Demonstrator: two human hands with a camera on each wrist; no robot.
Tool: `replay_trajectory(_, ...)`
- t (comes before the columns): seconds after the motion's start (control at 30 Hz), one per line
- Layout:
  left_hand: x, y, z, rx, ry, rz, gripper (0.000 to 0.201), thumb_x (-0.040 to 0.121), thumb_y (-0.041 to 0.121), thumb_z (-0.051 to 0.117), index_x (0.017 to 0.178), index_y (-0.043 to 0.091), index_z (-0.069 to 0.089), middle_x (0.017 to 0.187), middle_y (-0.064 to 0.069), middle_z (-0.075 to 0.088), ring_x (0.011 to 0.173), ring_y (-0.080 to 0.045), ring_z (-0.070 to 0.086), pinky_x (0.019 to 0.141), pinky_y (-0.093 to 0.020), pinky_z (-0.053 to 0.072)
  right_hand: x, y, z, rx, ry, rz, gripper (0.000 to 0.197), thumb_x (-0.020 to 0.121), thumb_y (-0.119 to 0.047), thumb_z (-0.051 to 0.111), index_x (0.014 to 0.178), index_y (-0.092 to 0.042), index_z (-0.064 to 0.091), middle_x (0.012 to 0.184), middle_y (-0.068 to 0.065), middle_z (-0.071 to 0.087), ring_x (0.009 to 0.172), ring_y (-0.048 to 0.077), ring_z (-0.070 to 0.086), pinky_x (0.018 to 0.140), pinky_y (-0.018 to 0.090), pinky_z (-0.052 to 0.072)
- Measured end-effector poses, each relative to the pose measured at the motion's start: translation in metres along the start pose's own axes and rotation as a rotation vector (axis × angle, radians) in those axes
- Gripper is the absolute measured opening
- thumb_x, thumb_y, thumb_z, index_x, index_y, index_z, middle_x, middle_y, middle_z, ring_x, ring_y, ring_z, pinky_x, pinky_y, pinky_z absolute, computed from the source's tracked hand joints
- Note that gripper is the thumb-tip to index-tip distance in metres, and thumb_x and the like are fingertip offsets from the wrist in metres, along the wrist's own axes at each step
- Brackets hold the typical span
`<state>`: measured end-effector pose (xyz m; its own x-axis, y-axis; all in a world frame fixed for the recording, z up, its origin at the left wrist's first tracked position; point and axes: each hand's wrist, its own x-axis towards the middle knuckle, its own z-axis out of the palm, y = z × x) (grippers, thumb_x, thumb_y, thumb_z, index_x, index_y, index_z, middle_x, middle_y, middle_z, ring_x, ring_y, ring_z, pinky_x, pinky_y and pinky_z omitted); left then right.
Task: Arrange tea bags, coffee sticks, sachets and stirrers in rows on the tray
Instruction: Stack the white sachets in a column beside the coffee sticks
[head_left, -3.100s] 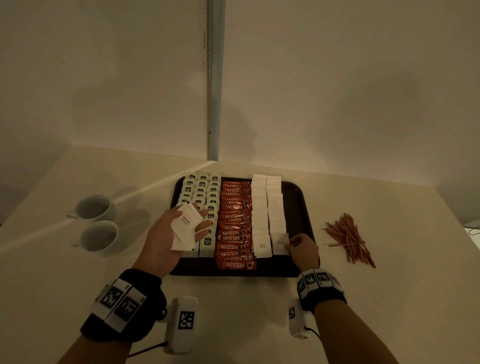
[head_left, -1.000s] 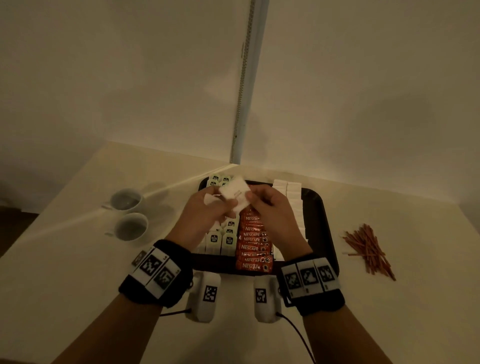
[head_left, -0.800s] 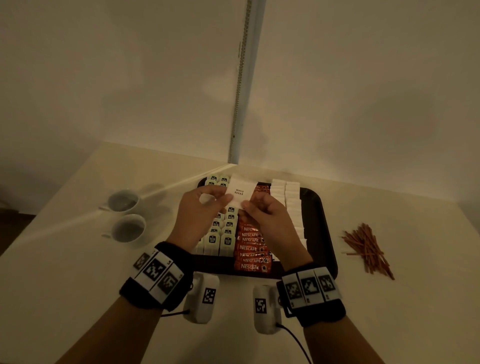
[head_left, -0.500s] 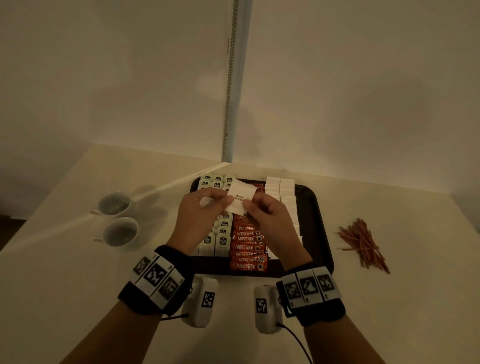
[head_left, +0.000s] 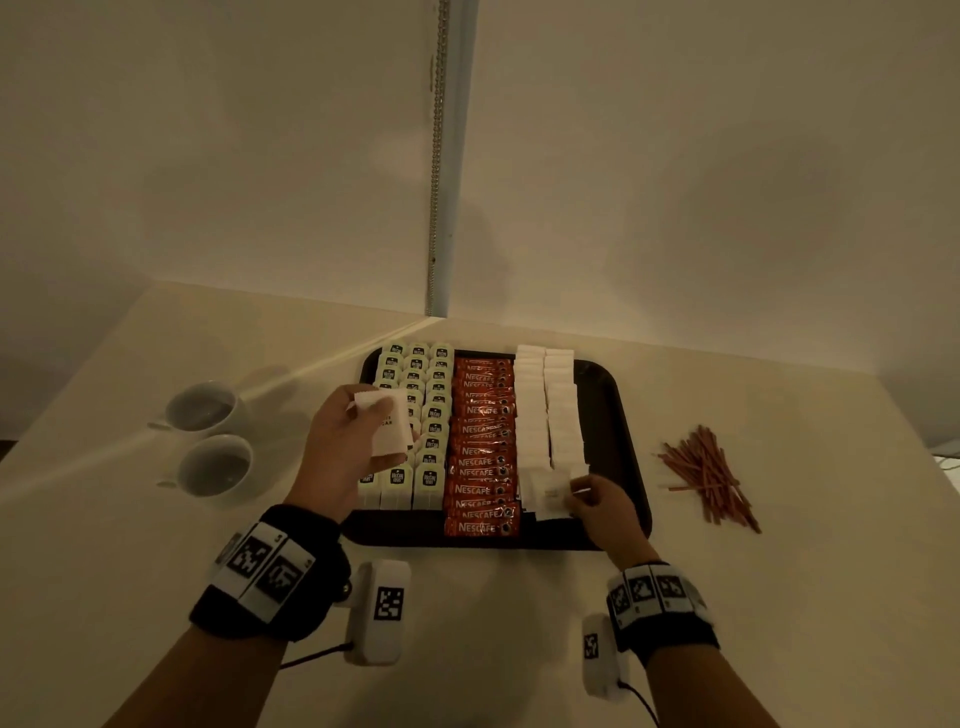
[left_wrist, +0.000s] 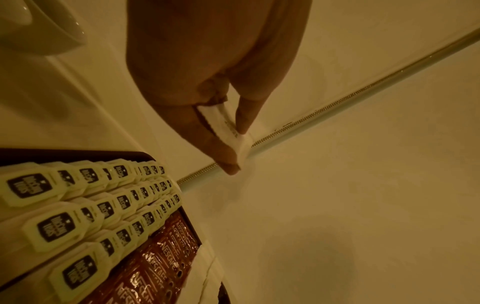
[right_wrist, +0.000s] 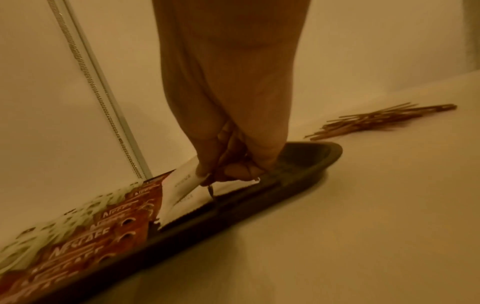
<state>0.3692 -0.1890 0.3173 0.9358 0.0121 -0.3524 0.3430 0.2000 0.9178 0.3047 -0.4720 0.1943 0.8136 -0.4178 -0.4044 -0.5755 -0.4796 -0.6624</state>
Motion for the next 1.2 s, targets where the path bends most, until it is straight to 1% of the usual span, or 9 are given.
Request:
replay_trajectory(0.1, 0.001, -0.002, 0.002, -0.051, -0.001, -0.059, 0.01, 0.098, 0.018, 0.05, 0.105, 0.013, 0.054, 0.101, -0.006, 0.057, 0.083, -0.024, 0.062, 0.047, -0.026, 0.054, 0.003, 0.005, 0.011, 0.006, -0.026, 0.032, 0.021, 0.088, -0.015, 0.063, 0.108, -0.011, 0.059, 0.104, 0.004, 0.062, 0.096, 0.019, 0.06, 0.085, 0.029, 0.05)
replay_trajectory(0.23, 0.004, -0.007, 0.001, -0.121, -0.016, -0.115, 0.012, 0.098, 0.021, 0.048, 0.098, 0.013, 0.057, 0.117, -0.022, 0.056, 0.109, -0.041, 0.056, 0.051, -0.028, 0.056, 0.004, 0.002, 0.02, -0.025, -0.008, 0.019, 0.019, 0.087, -0.013, 0.064, 0.104, -0.009, 0.059, 0.098, 0.002, 0.058, 0.094, 0.016, 0.057, 0.084, 0.025, 0.047)
replay_trajectory(0.4, 0.007, -0.009, -0.003, -0.139, -0.049, -0.117, 0.018, 0.1, 0.023, 0.044, 0.105, 0.011, 0.057, 0.117, -0.022, 0.059, 0.109, -0.044, 0.058, 0.054, -0.03, 0.057, 0.002, -0.001, 0.028, -0.079, 0.092, 0.022, 0.017, 0.086, -0.011, 0.064, 0.102, -0.006, 0.06, 0.092, 0.002, 0.056, 0.089, 0.014, 0.055, 0.079, 0.021, 0.044)
replay_trajectory(0.53, 0.01, -0.013, -0.004, -0.184, -0.035, -0.168, 0.03, 0.098, 0.021, 0.044, 0.122, 0.005, 0.052, 0.118, -0.024, 0.06, 0.108, -0.043, 0.059, 0.053, -0.029, 0.057, -0.003, -0.004, 0.033, -0.144, 0.138, 0.007, 0.011, 0.088, -0.011, 0.062, 0.097, -0.007, 0.058, 0.087, 0.0, 0.055, 0.081, 0.012, 0.055, 0.066, 0.013, 0.039)
replay_trajectory(0.63, 0.01, -0.015, -0.002, -0.137, -0.053, -0.162, 0.018, 0.095, 0.009, 0.047, 0.112, 0.006, 0.051, 0.123, -0.023, 0.055, 0.109, -0.043, 0.058, 0.057, -0.029, 0.059, -0.009, -0.009, 0.033, -0.149, 0.15, 0.012, 0.011, 0.087, -0.012, 0.062, 0.089, -0.012, 0.051, 0.087, 0.003, 0.057, 0.075, 0.011, 0.054, 0.054, 0.008, 0.032)
replay_trajectory(0.77, 0.006, -0.016, 0.004, -0.027, -0.095, -0.097, 0.015, 0.093, 0.005, 0.055, 0.108, 0.006, 0.054, 0.119, -0.018, 0.059, 0.104, -0.037, 0.063, 0.063, -0.024, 0.058, -0.022, -0.045, 0.02, 0.01, 0.15, -0.168, 0.017, 0.086, -0.023, 0.066, 0.091, -0.016, 0.052, 0.082, -0.007, 0.056, 0.073, 0.005, 0.055, 0.059, 0.009, 0.036)
replay_trajectory(0.9, -0.001, -0.015, 0.018, 0.012, -0.15, -0.035, 0.012, 0.092, 0.008, 0.057, 0.104, 0.008, 0.057, 0.11, -0.015, 0.064, 0.097, -0.026, 0.066, 0.064, -0.021, 0.058, -0.049, -0.114, 0.012, 0.271, -0.075, -0.469, 0.017, 0.087, -0.036, 0.061, 0.097, -0.022, 0.061, 0.092, -0.011, 0.063, 0.087, 0.0, 0.06, 0.076, 0.016, 0.048)
replay_trajectory(1.1, -0.011, -0.016, 0.028, 0.063, -0.168, 0.084, 0.013, 0.09, 0.02, 0.061, 0.097, 0.012, 0.067, 0.1, -0.007, 0.071, 0.087, -0.015, 0.068, 0.066, -0.023, 0.055, -0.061, -0.149, 0.017, 0.299, -0.076, -0.604, 0.019, 0.091, -0.023, 0.059, 0.088, -0.005, 0.06, 0.081, 0.0, 0.06, 0.071, 0.005, 0.056, 0.061, 0.012, 0.045)
replay_trajectory(1.2, -0.01, -0.016, 0.027, 0.115, -0.126, 0.152, 0.013, 0.089, 0.021, 0.063, 0.093, 0.011, 0.071, 0.098, -0.012, 0.072, 0.09, -0.025, 0.067, 0.072, -0.035, 0.057, -0.062, -0.149, 0.011, 0.297, -0.145, -0.584, 0.021, 0.09, -0.023, 0.06, 0.086, -0.002, 0.061, 0.083, 0.003, 0.063, 0.073, 0.013, 0.062, 0.061, 0.015, 0.05)
